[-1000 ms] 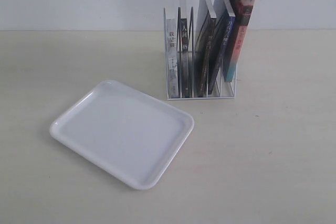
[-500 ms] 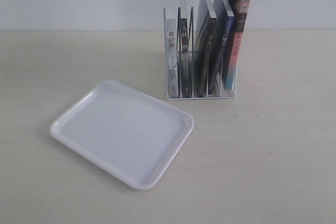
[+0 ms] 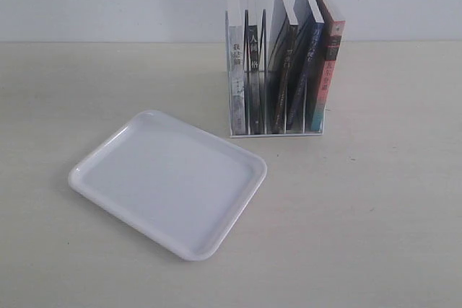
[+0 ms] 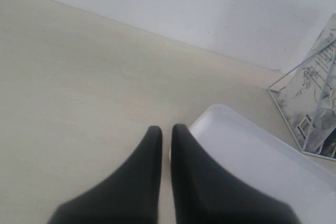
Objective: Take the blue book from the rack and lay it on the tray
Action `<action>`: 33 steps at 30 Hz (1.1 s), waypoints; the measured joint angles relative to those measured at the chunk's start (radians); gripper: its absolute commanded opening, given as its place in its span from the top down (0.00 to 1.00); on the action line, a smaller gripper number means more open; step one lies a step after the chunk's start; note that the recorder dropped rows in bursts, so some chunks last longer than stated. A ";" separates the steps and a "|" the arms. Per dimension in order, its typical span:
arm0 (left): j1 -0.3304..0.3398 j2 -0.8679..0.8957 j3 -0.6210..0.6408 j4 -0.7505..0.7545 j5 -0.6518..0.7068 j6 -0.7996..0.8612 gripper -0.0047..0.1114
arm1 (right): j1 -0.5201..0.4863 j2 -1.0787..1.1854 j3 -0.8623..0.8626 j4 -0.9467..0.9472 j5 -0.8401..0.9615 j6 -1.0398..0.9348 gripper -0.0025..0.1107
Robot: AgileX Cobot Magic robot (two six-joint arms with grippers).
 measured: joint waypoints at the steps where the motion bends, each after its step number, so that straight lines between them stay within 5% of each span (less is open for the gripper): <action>1: 0.000 0.000 0.000 0.000 0.000 0.000 0.91 | 0.007 -0.003 0.000 0.002 0.000 -0.002 0.67; 12: 0.000 0.000 0.000 0.000 0.000 0.000 0.91 | 0.192 -0.003 0.000 -0.277 0.004 0.096 0.67; 33: 0.000 0.000 0.000 0.000 0.000 0.000 0.91 | 0.203 0.119 0.000 -0.322 0.005 0.162 0.67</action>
